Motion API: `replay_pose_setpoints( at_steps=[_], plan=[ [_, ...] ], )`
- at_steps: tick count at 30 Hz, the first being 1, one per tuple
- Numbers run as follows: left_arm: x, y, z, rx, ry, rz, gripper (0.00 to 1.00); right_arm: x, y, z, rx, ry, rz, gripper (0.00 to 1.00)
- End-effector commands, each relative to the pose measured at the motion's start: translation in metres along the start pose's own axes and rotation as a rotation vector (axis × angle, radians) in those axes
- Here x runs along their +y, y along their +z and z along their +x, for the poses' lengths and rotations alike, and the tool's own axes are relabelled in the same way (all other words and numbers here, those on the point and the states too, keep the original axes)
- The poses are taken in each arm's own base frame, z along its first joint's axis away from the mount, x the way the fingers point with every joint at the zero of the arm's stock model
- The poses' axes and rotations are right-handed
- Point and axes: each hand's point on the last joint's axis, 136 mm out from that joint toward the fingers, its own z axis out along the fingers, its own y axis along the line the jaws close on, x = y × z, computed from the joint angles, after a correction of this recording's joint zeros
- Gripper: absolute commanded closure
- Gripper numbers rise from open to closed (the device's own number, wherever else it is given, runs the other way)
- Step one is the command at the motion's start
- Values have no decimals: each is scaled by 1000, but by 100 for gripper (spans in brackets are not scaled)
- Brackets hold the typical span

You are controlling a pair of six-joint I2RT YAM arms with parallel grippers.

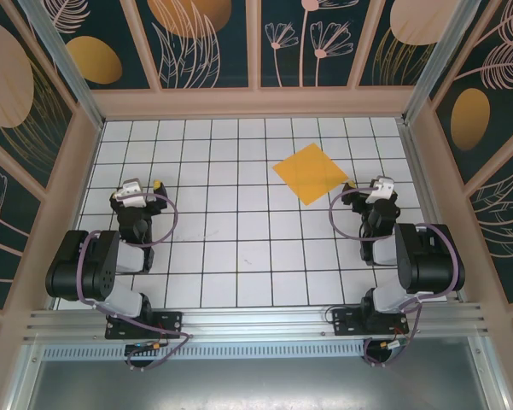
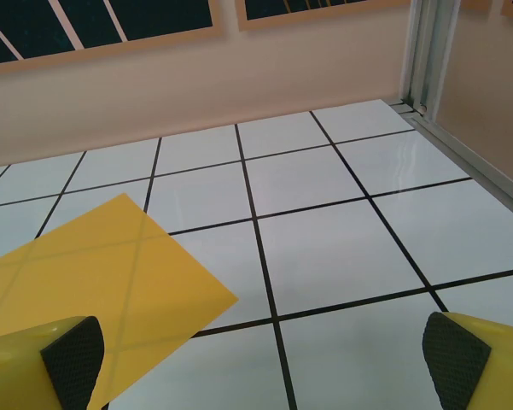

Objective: Fold a paper plane with a square sheet of paper (pick it up from the middle)
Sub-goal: Move the square sheet of paper to the center of the table.

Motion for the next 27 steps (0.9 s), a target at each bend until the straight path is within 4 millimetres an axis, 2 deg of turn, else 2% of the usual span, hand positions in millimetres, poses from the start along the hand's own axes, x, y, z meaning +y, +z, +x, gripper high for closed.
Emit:
replay_pose_setpoints(
  at_steps=[1,19,23,27],
  plan=[
    [-1,1,-8,-34,-7,10,2,0,-2,-8,-40,-6,-3,1],
    [-3,1,-9,-32,-5,20,2,0,-1,-7,-36,-4,-4,1],
    [3,-3,-11,-52,-20,-7,2,0,0,-8,-32,-7,-1,1],
    [4,-16,-20,-103,-31,0,1,-4,11,-26,20,-4,66,1]
  ],
)
